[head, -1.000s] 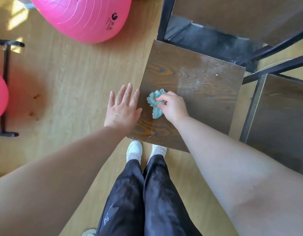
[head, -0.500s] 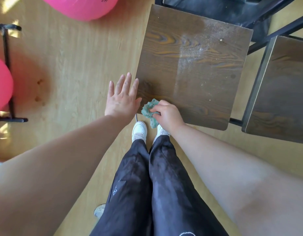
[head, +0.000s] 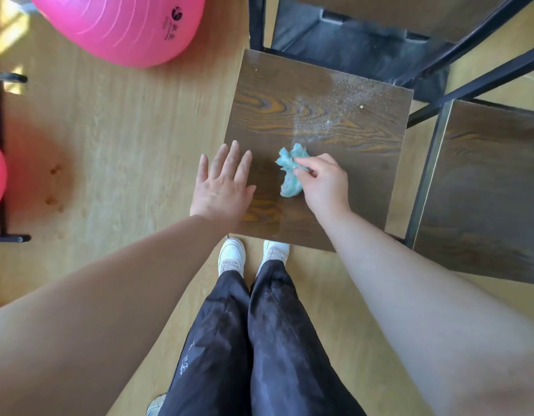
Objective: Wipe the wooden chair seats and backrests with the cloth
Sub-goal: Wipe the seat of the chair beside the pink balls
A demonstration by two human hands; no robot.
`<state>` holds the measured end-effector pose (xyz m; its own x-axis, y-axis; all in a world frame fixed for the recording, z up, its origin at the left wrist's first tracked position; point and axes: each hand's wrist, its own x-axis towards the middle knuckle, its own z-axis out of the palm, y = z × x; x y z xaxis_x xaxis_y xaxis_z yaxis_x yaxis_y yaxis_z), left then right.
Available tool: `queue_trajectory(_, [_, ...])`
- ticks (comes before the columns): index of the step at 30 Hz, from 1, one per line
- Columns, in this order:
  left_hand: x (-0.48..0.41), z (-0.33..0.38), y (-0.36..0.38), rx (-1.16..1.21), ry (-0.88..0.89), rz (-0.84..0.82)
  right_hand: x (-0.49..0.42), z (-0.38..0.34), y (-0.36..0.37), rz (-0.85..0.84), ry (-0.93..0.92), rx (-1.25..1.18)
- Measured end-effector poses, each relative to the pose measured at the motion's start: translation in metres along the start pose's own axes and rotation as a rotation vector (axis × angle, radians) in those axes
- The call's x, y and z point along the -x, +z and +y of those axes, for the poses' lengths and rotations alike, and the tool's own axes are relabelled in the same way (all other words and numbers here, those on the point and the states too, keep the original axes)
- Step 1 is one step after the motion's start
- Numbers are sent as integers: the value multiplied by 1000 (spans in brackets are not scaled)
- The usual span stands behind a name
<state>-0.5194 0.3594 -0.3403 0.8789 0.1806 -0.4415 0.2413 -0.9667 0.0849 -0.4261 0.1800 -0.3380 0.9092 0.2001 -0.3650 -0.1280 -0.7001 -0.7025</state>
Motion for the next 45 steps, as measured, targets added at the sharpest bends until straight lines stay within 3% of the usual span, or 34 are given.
queue_trajectory(6, [-50, 26, -20, -19, 54, 65, -112, 14, -76, 330, 187, 25])
queue_trajectory(12, [-87, 38, -29, -39, 72, 79, -169, 35, -109, 472, 353, -27])
queue_trajectory(22, [-99, 28, -25, -68, 43, 43, -180, 35, -87, 375, 338, 146])
queue_trajectory(27, [-95, 24, -23, -44, 18, 43, -179, 18, -65, 279, 206, 170])
queue_trajectory(32, [-89, 17, -21, -19, 5, 40, -174, -1, -41, 108, 54, 122])
queue_trajectory(45, [-47, -1, -8, 8, -36, 25, -110, -14, -4, -273, -216, 288])
